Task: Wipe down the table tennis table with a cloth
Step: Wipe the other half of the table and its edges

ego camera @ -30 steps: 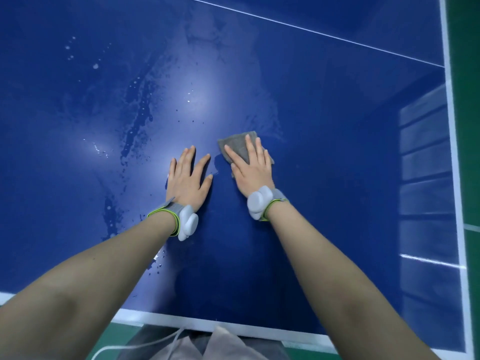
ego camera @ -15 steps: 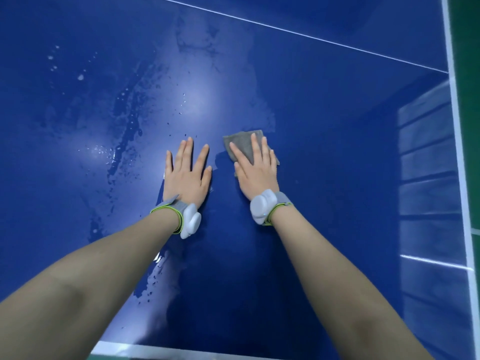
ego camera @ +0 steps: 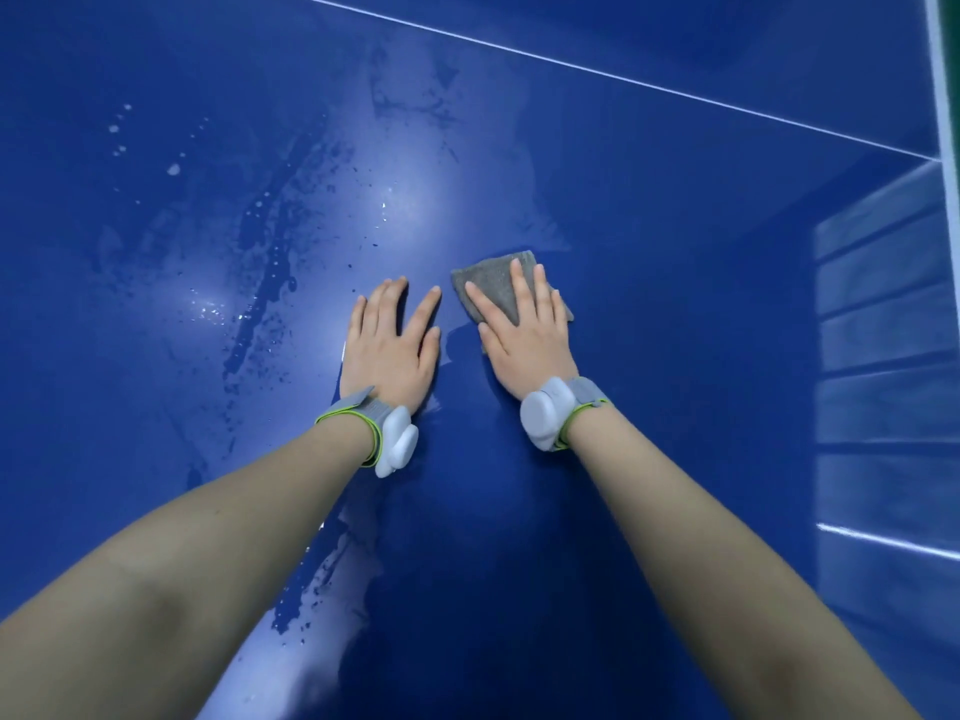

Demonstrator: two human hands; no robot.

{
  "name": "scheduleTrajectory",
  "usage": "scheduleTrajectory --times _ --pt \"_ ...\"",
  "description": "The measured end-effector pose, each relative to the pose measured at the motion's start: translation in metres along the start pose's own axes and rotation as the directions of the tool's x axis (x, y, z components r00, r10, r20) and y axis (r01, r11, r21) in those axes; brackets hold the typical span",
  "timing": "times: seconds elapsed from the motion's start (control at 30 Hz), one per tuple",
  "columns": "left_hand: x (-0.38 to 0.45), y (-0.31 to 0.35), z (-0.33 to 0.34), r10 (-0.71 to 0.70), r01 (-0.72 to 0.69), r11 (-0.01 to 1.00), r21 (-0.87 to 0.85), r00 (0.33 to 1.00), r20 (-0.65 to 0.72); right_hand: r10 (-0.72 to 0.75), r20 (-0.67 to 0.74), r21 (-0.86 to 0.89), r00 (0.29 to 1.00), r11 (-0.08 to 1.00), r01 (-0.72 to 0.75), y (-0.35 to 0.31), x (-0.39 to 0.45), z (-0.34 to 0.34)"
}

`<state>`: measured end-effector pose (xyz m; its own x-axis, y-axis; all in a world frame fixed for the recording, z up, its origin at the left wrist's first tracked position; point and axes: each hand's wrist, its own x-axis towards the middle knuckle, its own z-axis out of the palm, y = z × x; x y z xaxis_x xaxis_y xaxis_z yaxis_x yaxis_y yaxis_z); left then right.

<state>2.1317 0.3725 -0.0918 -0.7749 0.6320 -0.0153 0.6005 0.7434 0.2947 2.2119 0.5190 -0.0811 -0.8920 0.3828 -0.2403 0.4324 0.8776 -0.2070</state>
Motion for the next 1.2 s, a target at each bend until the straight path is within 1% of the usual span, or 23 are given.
scheduleTrajectory --times 0.07,0.1,0.13,0.2,0.27,0.3,0.33,0.4,0.47,0.53,0.6,0.63,0.7,0.77,0.87,0.97,1.03,1.13,1.2 --pt "0.003 -0.002 0.002 0.001 0.0 1.0 0.018 1.0 -0.027 -0.102 -0.005 -0.026 0.995 0.994 0.102 0.009 0.003 -0.002" --pt "0.005 -0.003 0.003 -0.003 0.003 1.0 0.028 0.999 -0.034 -0.122 -0.029 -0.033 0.992 0.992 0.121 0.014 0.007 -0.003" --pt "0.007 -0.003 0.003 -0.008 0.009 0.999 0.037 0.999 -0.034 -0.11 -0.057 -0.036 0.992 0.994 0.108 0.018 0.012 -0.004" --pt "0.012 -0.001 0.004 -0.032 0.033 0.999 0.039 0.999 -0.034 0.025 -0.08 -0.017 0.997 1.0 -0.026 0.022 0.026 -0.006" --pt "0.016 0.0 0.003 -0.057 0.058 0.998 0.026 0.998 -0.039 0.189 -0.091 0.028 0.978 0.982 -0.187 0.015 0.038 -0.005" --pt "0.016 0.001 0.003 -0.067 0.068 0.997 0.024 0.997 -0.037 0.241 -0.101 0.031 0.965 0.97 -0.239 0.01 0.042 -0.004" --pt "0.016 0.0 0.003 -0.075 0.076 0.997 0.023 0.997 -0.035 0.262 -0.101 0.025 0.96 0.965 -0.261 0.006 0.044 -0.003" --pt "0.017 0.001 0.002 -0.082 0.083 0.996 0.021 0.996 -0.038 0.217 -0.083 0.017 0.973 0.976 -0.216 0.002 0.044 -0.004" --pt "0.017 0.001 0.002 -0.105 0.106 0.993 0.05 0.994 -0.028 0.092 -0.051 -0.002 0.994 0.996 -0.092 0.006 0.038 -0.003" --pt "0.02 0.002 0.004 -0.136 0.136 0.988 0.071 0.991 -0.004 -0.027 -0.022 -0.028 0.999 0.999 0.026 0.013 0.034 -0.005" --pt "0.023 0.002 0.005 -0.153 0.153 0.986 0.068 0.988 -0.012 -0.112 -0.036 -0.032 0.993 0.993 0.111 0.019 0.036 -0.006" --pt "0.023 0.002 0.006 -0.157 0.158 0.985 0.065 0.987 -0.022 -0.132 -0.056 -0.031 0.99 0.991 0.13 0.022 0.037 -0.007" --pt "0.026 0.001 0.007 -0.166 0.169 0.984 0.06 0.985 -0.043 -0.105 -0.073 -0.04 0.992 0.994 0.102 0.027 0.046 -0.011" --pt "0.027 0.001 0.008 -0.176 0.179 0.982 0.055 0.983 -0.059 -0.004 -0.041 -0.024 0.999 1.0 0.003 0.03 0.058 -0.016" --pt "0.031 0.001 0.009 -0.188 0.192 0.98 0.046 0.979 -0.08 0.122 -0.052 0.022 0.991 0.992 -0.121 0.023 0.08 -0.02" --pt "0.035 0.001 0.009 -0.204 0.209 0.977 0.045 0.974 -0.098 0.15 -0.05 0.01 0.987 0.989 -0.15 0.016 0.093 -0.021" --pt "0.038 0.001 0.008 -0.204 0.21 0.976 0.051 0.974 -0.1 0.085 -0.039 0.0 0.996 0.996 -0.086 0.008 0.09 -0.019" --pt "0.04 0.003 0.009 -0.202 0.206 0.978 0.044 0.976 -0.086 -0.128 -0.022 -0.041 0.992 0.991 0.127 0.0 0.073 -0.013" --pt "0.039 0.004 0.008 -0.196 0.201 0.979 0.046 0.977 -0.081 -0.209 0.002 -0.036 0.978 0.977 0.209 0.005 0.068 -0.014"
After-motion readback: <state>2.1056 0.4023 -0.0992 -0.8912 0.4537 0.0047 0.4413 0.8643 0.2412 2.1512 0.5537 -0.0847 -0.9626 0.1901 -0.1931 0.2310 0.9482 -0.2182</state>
